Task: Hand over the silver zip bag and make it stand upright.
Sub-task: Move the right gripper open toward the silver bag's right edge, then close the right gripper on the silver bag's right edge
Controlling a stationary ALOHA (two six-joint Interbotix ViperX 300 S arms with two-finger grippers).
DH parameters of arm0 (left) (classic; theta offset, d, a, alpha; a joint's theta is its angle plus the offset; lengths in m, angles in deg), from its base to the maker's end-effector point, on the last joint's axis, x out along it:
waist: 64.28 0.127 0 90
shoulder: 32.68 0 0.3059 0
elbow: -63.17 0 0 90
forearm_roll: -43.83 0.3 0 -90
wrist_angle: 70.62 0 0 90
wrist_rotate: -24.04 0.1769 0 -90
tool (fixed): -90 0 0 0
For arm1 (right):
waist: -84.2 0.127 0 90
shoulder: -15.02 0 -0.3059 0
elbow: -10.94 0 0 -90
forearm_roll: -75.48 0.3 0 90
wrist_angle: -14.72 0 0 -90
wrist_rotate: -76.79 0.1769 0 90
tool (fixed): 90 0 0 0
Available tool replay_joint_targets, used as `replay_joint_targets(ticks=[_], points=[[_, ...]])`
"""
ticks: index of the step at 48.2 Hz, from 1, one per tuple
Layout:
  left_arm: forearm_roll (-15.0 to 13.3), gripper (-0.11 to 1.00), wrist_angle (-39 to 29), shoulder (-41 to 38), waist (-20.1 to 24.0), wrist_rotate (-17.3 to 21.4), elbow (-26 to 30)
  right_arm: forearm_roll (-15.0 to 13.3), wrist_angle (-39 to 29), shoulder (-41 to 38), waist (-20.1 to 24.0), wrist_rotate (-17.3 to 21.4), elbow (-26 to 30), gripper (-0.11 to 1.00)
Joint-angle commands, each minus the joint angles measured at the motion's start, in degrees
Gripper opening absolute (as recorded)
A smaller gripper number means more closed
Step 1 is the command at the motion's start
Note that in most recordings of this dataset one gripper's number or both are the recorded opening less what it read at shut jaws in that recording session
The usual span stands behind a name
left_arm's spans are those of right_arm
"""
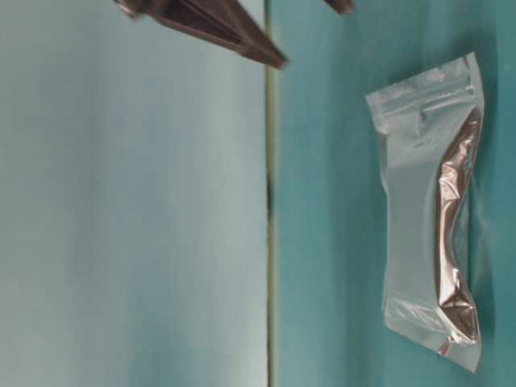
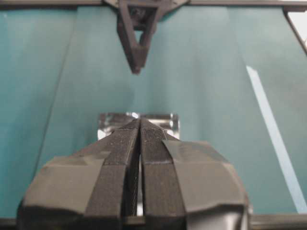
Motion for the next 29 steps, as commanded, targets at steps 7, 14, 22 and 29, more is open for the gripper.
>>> replay_joint_targets(ticks=[7,14,22,29], points=[[0.09,-0.01,-0.35,0.18,0.09,-0.09,1.41,1.58,4.39,-4.31,1.41,1.41,1.32,0.92],[0.09,-0.01,-0.88,0.18,0.09,-0.09,1.41,1.67,9.76,-6.94,3.08,3.78,0.0,0.92],[0.09,-0.01,-1.41,0.26,0.18,-0.09,1.41,1.67,13.45,-10.55,3.96,5.71,-0.18,0.92],[0.18,-0.01,-1.85,0.35,0.26,-0.18,1.41,1.67,14.33,-12.83,4.22,5.98,0.26,0.92]])
